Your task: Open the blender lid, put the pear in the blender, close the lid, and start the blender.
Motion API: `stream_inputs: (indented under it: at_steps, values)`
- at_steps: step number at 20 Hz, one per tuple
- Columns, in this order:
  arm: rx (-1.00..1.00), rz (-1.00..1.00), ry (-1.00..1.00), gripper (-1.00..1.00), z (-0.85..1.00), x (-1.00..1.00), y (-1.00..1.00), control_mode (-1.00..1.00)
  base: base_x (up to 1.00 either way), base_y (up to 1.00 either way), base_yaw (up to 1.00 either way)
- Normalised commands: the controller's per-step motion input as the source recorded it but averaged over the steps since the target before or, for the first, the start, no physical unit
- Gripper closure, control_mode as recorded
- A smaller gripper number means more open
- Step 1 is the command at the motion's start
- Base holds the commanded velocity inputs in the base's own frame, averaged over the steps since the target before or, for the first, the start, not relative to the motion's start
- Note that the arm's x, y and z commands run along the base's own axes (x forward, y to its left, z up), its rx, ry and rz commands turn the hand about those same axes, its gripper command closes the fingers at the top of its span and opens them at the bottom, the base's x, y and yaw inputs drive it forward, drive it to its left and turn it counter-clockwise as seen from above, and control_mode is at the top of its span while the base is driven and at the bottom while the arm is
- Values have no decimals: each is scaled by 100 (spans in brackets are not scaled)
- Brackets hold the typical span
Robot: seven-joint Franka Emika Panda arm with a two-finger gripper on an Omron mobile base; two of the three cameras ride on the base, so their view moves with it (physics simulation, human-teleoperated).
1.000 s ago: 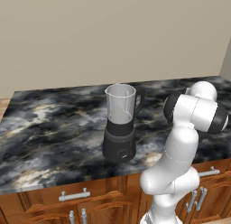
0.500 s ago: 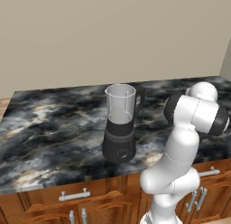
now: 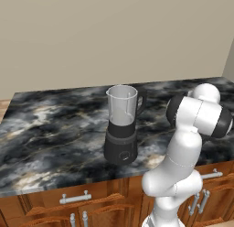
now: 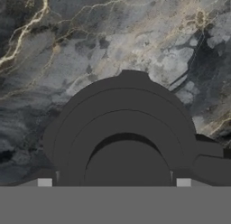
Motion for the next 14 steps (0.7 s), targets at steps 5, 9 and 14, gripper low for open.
stream_inputs:
  at_steps: [5,9,14]
  values:
    - [0,0,0,100,-15,0,8,-100,0,0,0]
    - [0,0,0,100,1,0,11,-100,0,0,0]
    - [0,0,0,100,25,0,18,-100,0,0,0]
